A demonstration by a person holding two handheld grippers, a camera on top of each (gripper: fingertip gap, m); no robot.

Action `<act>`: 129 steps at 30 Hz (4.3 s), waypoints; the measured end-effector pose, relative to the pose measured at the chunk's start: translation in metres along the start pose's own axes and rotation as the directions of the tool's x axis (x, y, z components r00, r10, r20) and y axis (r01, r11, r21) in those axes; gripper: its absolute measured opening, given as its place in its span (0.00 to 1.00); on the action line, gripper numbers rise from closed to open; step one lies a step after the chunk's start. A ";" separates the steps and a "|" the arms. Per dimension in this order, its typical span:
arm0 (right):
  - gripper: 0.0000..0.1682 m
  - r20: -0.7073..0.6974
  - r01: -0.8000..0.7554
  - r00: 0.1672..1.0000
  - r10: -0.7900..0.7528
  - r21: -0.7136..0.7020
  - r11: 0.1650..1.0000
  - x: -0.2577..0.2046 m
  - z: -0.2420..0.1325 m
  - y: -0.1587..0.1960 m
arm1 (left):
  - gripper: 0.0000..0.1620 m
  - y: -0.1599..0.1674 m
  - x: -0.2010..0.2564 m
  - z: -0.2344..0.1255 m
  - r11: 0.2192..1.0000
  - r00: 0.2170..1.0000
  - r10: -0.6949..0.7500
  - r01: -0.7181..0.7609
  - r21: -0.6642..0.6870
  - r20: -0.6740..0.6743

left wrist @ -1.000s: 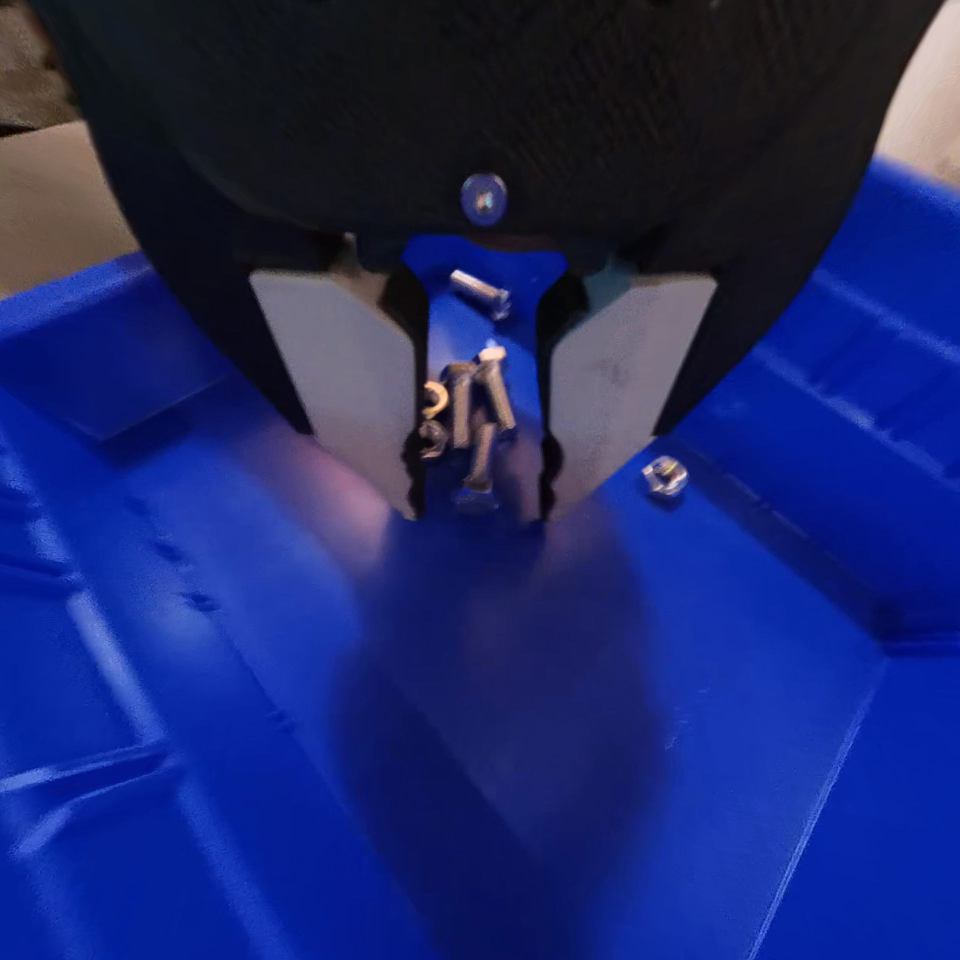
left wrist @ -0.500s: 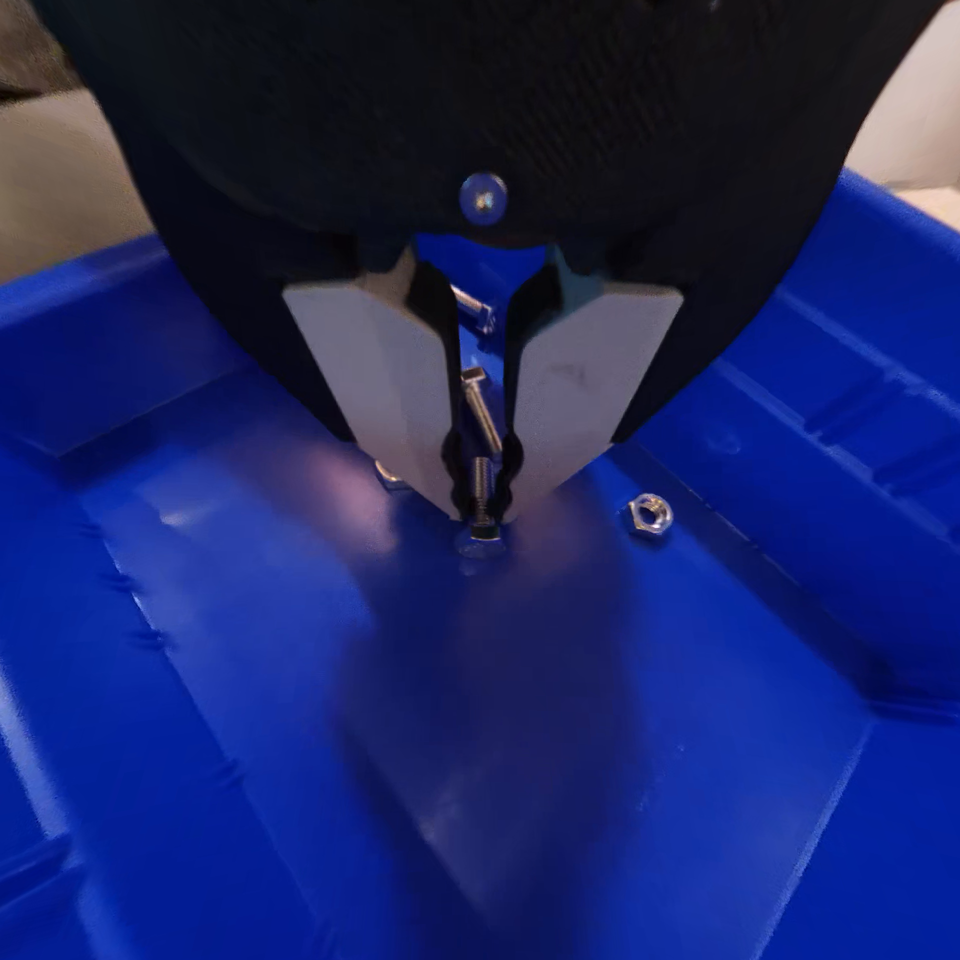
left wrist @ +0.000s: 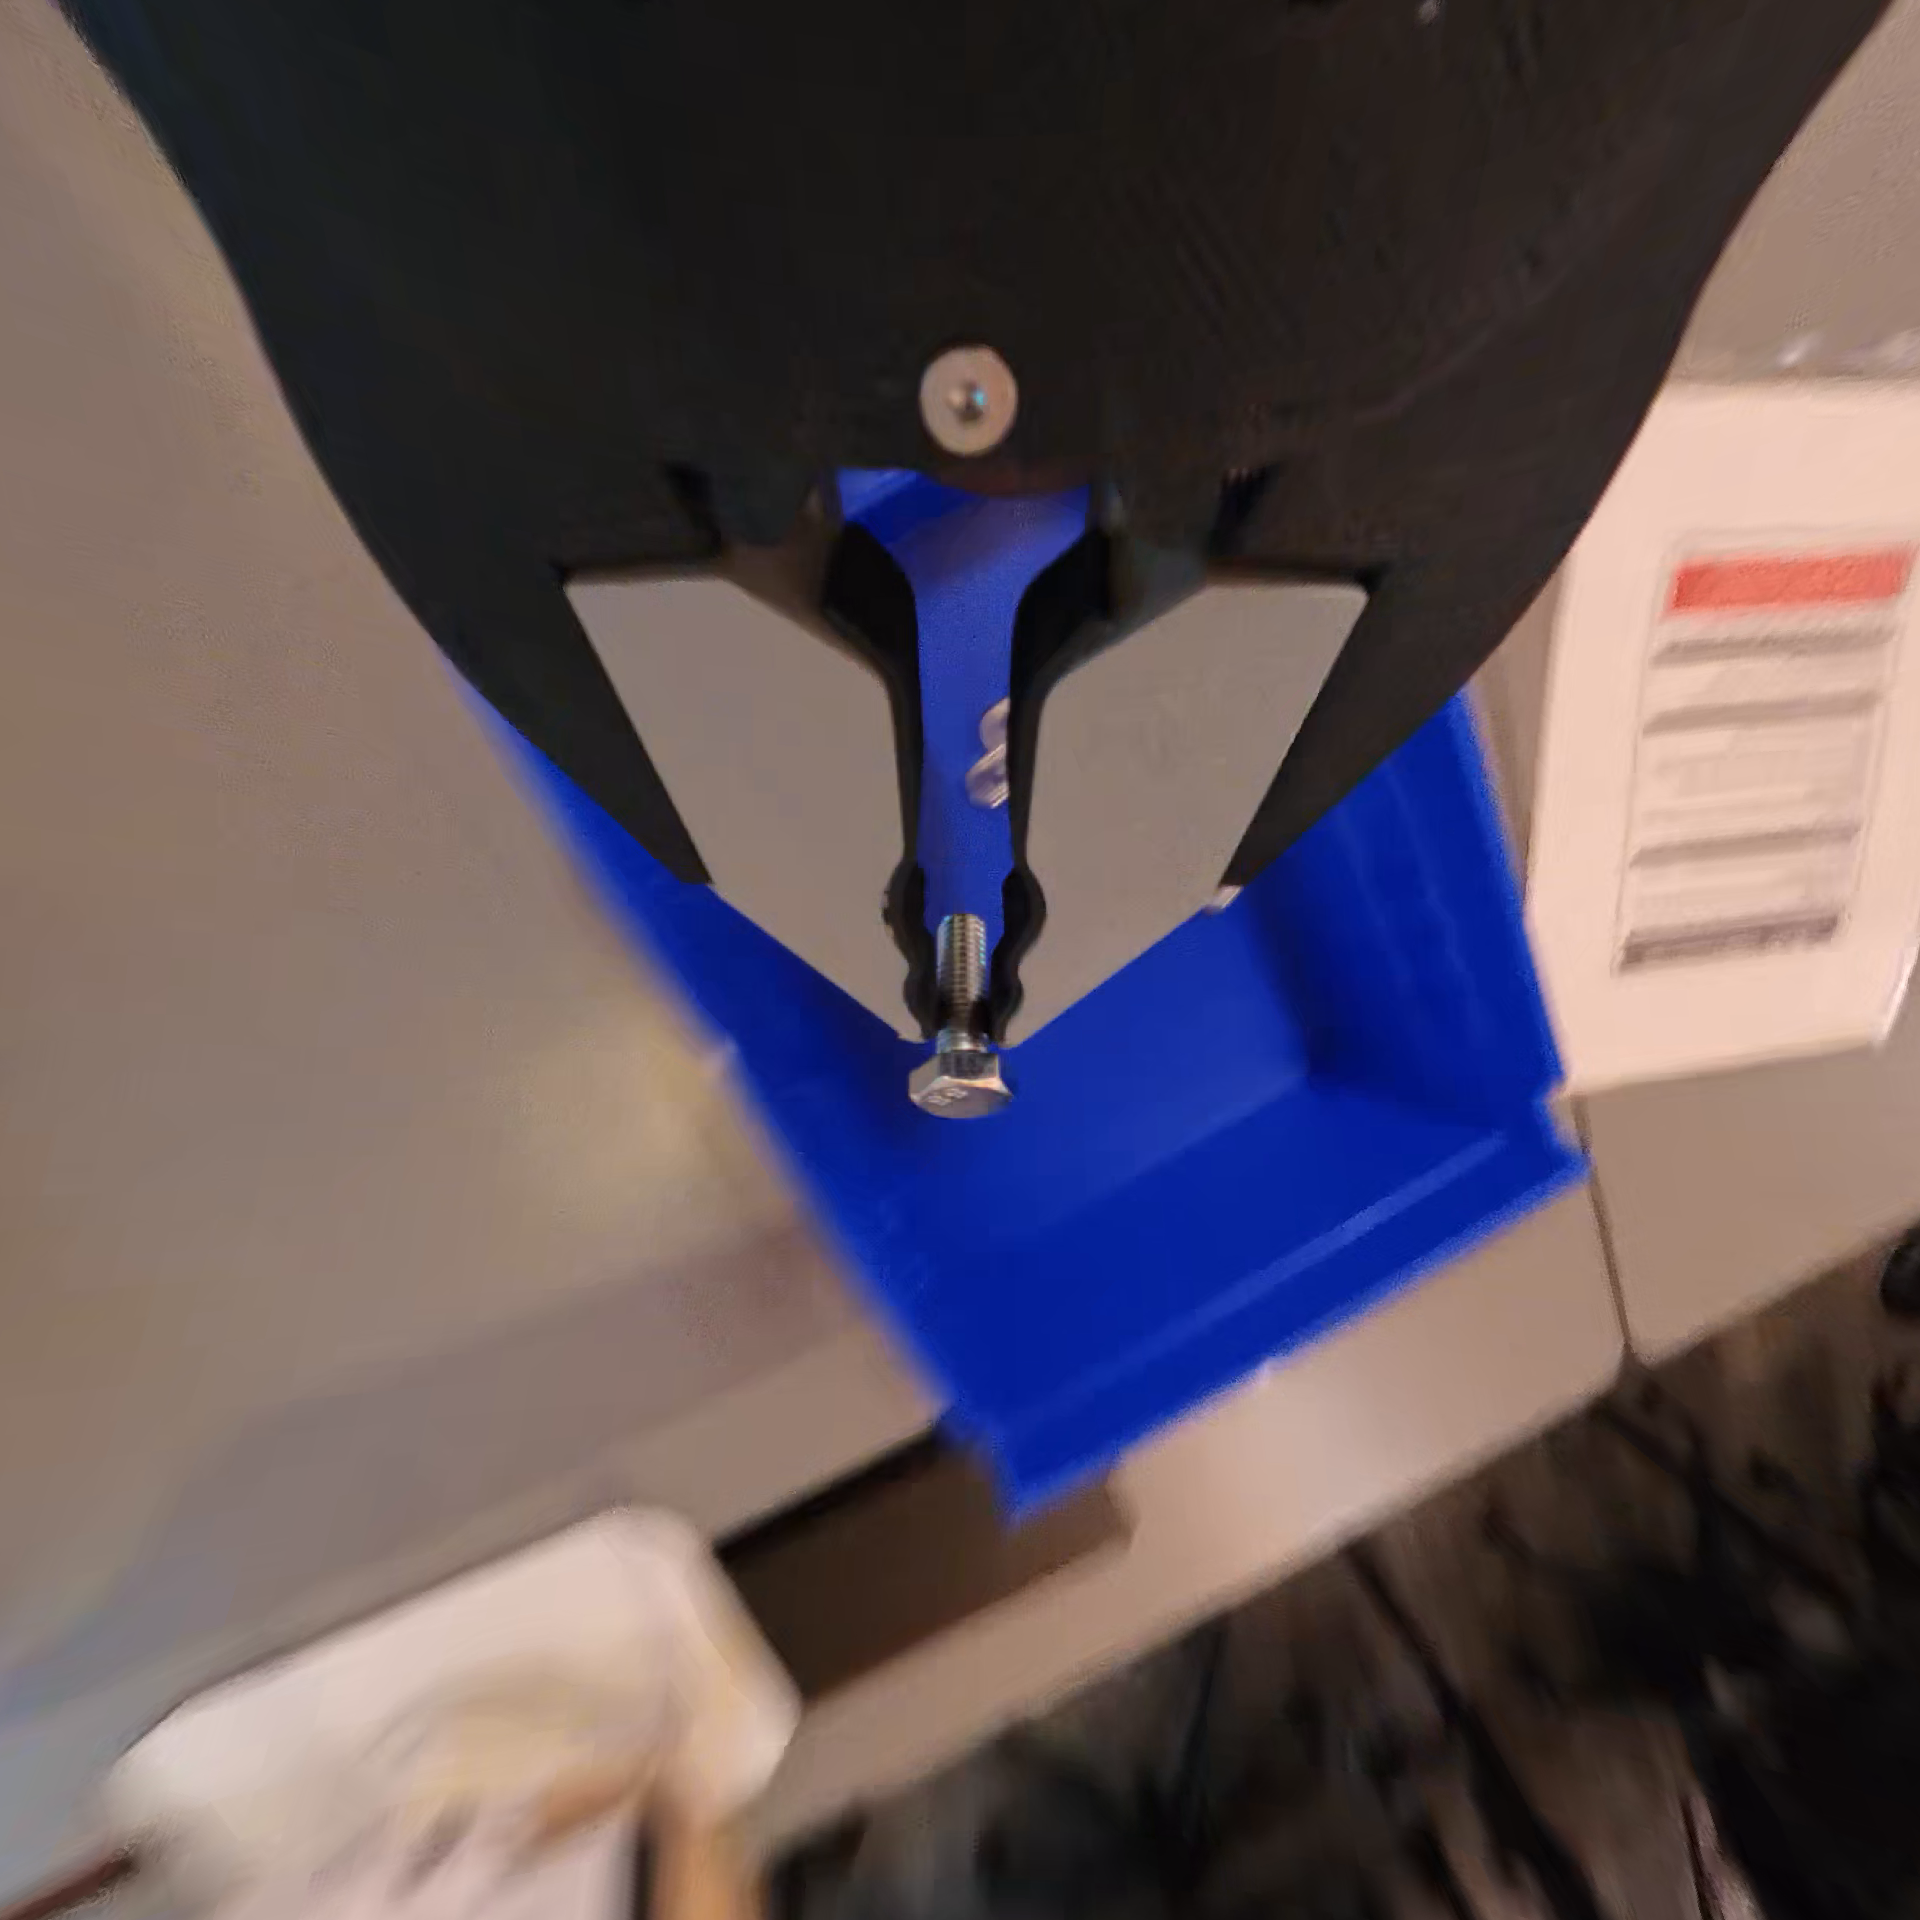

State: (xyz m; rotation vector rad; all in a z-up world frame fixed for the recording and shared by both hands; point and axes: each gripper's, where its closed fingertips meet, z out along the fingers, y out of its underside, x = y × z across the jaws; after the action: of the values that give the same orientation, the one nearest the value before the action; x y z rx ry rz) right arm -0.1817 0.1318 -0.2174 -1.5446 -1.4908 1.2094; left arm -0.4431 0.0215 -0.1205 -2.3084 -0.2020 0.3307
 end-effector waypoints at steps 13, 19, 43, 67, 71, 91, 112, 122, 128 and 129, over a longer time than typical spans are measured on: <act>0.34 0.089 0.082 0.990 -0.109 0.267 0.960 -0.005 -0.045 -0.048 | 0.04 -0.093 0.260 -0.028 0.796 0.839 0.030 0.310 0.520 -0.544; 0.32 0.025 0.178 0.981 -0.190 0.255 0.951 0.005 -0.042 -0.043 | 0.04 -0.087 0.269 -0.012 0.731 0.680 -0.015 0.507 0.456 -0.733; 0.21 -0.280 0.429 0.896 -0.345 0.339 0.837 -0.015 -0.047 -0.077 | 0.04 -0.080 0.299 -0.006 0.689 0.490 -0.115 0.666 0.286 -0.864; 0.04 -0.137 0.284 0.950 -0.280 0.014 0.959 0.021 -0.043 -0.031 | 0.19 -0.065 0.280 0.006 0.799 0.685 -0.016 0.447 0.402 -0.728; 0.04 -0.127 0.264 0.956 -0.266 -0.033 0.964 0.026 -0.040 -0.021 | 0.20 -0.061 0.287 0.013 0.824 0.756 0.037 0.346 0.448 -0.653; 0.04 -0.116 0.235 0.965 -0.236 -0.016 0.972 0.027 -0.038 -0.020 | 0.17 -0.052 0.285 0.033 0.860 0.807 0.019 0.288 0.421 -0.590; 0.04 -0.076 0.216 0.972 -0.221 -0.071 0.974 0.024 -0.034 -0.009 | 0.18 -0.046 0.287 0.042 0.883 0.863 0.084 0.168 0.439 -0.498; 0.04 -0.053 0.219 0.973 -0.224 -0.089 0.972 0.020 -0.032 -0.005 | 0.17 -0.040 0.290 0.051 0.902 0.881 0.104 0.113 0.417 -0.462; 0.04 -0.050 0.222 0.973 -0.227 -0.089 0.971 0.019 -0.032 -0.005 | 0.17 -0.033 0.295 0.059 0.918 0.893 0.137 0.048 0.393 -0.428; 0.04 -0.050 0.222 0.973 -0.227 -0.089 0.971 0.019 -0.032 -0.005 | 0.17 -0.032 0.295 0.060 0.920 0.894 0.141 0.040 0.390 -0.424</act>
State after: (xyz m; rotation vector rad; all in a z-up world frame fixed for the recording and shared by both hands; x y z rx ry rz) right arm -0.1556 0.1555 -0.2048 -1.4074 -1.6439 0.9744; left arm -0.1810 0.1571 -0.1881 -1.9277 0.1484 -0.1346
